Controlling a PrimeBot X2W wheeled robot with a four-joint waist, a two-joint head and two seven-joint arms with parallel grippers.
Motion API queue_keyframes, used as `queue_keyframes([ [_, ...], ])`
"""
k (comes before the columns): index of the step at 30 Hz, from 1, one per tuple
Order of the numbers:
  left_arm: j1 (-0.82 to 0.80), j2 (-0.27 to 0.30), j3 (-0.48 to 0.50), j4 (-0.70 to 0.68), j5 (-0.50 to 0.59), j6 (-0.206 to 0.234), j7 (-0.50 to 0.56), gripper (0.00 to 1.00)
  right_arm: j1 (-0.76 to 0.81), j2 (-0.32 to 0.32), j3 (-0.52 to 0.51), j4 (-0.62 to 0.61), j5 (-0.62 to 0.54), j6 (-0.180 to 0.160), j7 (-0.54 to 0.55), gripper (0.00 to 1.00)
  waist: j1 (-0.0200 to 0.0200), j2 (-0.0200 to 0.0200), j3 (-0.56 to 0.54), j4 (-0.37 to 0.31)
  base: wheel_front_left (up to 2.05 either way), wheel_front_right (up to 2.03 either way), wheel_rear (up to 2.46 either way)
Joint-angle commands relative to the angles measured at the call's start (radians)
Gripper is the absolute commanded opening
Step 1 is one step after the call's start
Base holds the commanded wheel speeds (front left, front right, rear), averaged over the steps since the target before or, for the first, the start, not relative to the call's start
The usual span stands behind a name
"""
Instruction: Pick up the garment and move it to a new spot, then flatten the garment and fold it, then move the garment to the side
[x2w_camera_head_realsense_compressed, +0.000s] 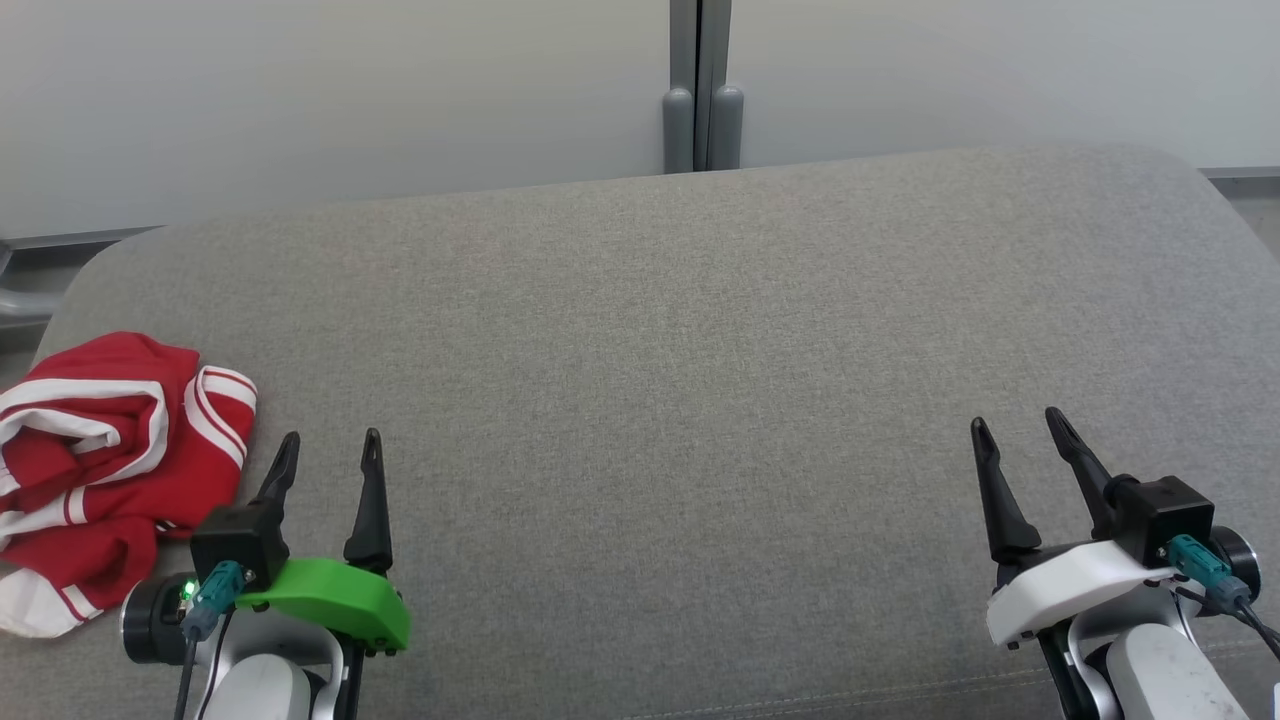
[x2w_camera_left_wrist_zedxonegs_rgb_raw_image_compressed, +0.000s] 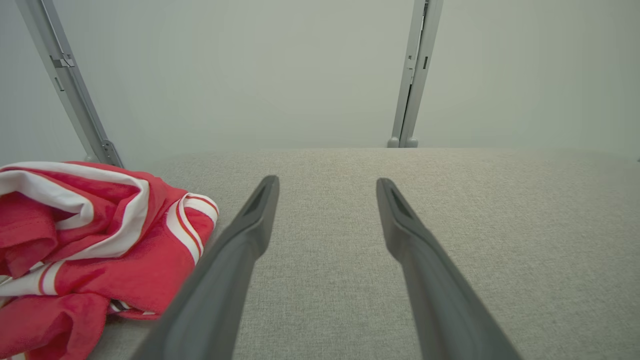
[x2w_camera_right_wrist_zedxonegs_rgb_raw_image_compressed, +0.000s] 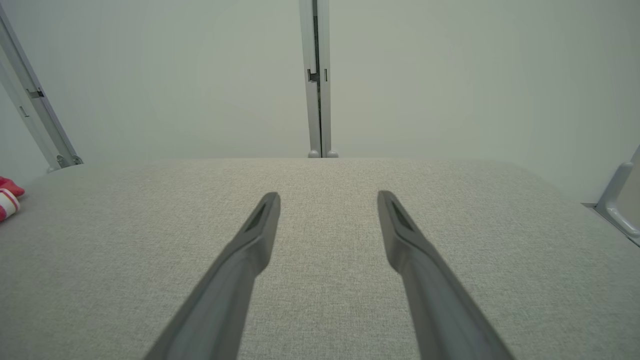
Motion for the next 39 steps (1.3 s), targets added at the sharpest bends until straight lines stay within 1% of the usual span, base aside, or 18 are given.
queue_keyframes([
  [1, -0.017, 0.008, 0.001, 0.000, 0.017, 0.007, 0.003, 1.00, -0.001, 0.001, 0.002, 0.003, -0.020, 0.000, -0.010, 1.00, 0.0000, -0.0001, 0.000, -0.001, 0.00, 0.00, 0.00],
  [16, -0.011, 0.015, -0.001, -0.005, -0.007, 0.019, 0.014, 1.00, -0.008, 0.007, -0.001, 0.024, 0.014, 0.000, -0.010, 1.00, 0.0000, -0.0001, 0.001, -0.001, 0.00, 0.00, 0.00],
  [27, -0.015, 0.016, -0.008, -0.005, -0.018, 0.028, 0.015, 1.00, 0.000, 0.004, -0.006, 0.006, 0.019, 0.000, -0.010, 1.00, 0.0000, -0.0001, 0.005, 0.009, 0.00, 0.00, 0.00],
  [32, -0.029, 0.012, -0.011, -0.002, -0.022, 0.029, 0.014, 1.00, 0.008, 0.002, -0.005, -0.003, 0.015, 0.000, -0.010, 1.00, 0.0000, -0.0001, 0.007, 0.048, 0.00, 0.00, 0.00],
  [39, -0.028, 0.017, -0.004, -0.001, -0.033, 0.040, 0.008, 1.00, 0.007, 0.003, 0.017, -0.023, 0.019, 0.000, -0.010, 1.00, 0.0000, -0.0001, 0.008, 0.147, 0.00, 0.00, 0.00],
])
